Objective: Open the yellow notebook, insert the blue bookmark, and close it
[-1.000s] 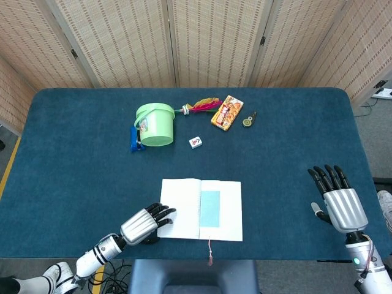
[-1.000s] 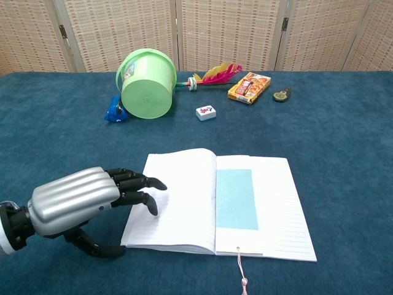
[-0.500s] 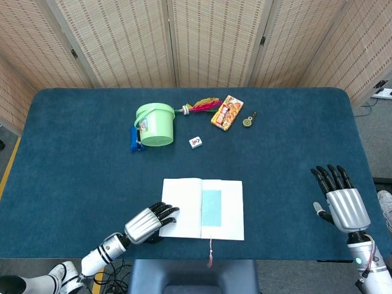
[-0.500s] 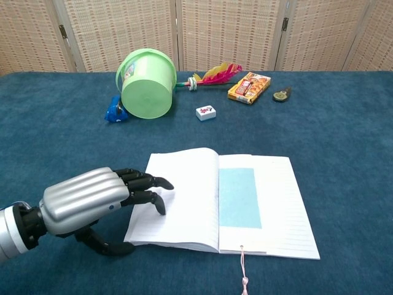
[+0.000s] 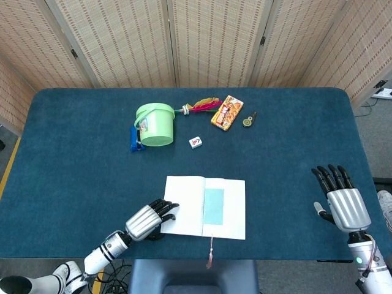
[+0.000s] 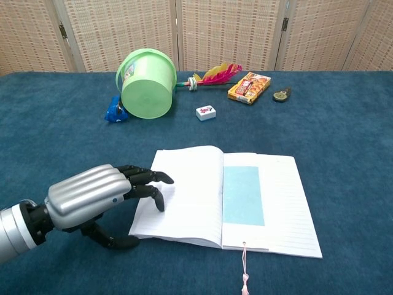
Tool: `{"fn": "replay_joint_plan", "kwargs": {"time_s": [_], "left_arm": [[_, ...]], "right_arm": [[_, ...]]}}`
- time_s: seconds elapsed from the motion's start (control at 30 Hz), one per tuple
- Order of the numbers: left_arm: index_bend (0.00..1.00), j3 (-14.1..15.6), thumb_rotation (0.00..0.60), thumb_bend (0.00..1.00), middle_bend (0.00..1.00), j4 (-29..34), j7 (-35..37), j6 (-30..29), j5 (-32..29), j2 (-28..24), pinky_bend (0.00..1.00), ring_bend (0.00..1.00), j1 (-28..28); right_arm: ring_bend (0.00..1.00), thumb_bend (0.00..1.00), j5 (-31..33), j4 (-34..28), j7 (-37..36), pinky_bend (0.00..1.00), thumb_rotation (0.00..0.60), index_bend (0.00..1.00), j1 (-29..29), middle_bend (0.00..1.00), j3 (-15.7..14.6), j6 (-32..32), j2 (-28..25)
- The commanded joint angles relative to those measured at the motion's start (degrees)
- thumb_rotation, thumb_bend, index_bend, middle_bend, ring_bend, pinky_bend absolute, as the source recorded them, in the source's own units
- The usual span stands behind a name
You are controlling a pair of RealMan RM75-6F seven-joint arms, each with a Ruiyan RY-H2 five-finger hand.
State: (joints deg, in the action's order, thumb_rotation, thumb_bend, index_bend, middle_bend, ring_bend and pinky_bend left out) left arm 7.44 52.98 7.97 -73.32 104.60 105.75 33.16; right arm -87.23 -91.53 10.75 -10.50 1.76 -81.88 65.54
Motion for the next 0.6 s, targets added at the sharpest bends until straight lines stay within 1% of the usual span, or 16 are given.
{"fn": "replay_joint_plan", "kwargs": {"time_s": [0.03,0.27,0.6], "left_arm": [[0.39,0.01,0.600,0.31,0.17,-0.64,0.45,-0.33,-0.22,0.42,0.22,0.19,-0.10],[0.44,0.06,0.600,0.40,0.20,-2.30,1.72,-1.18,-0.45,1.38,0.22,0.21,-0.06],[0.45,0.35,0.600,0.40,0.20,-3.58,2.05,-1.45,-0.77,2.17,0.22,0.21,-0.01]], "right_arm": [[0.00,0.23,-0.06,0.00,-0.05,0.00,0.600,0.09,0.02,0.09,0.06,0.06,0.00],[0.00,0.23,-0.21,0.05,-0.04,0.00,0.600,0.09,0.11,0.09,0.29,0.15,0.02],[0.00,0.23,-0.38,0.29,-0.28,0.00,0.600,0.09,0.16,0.09,0.50,0.42,0.10]]}}
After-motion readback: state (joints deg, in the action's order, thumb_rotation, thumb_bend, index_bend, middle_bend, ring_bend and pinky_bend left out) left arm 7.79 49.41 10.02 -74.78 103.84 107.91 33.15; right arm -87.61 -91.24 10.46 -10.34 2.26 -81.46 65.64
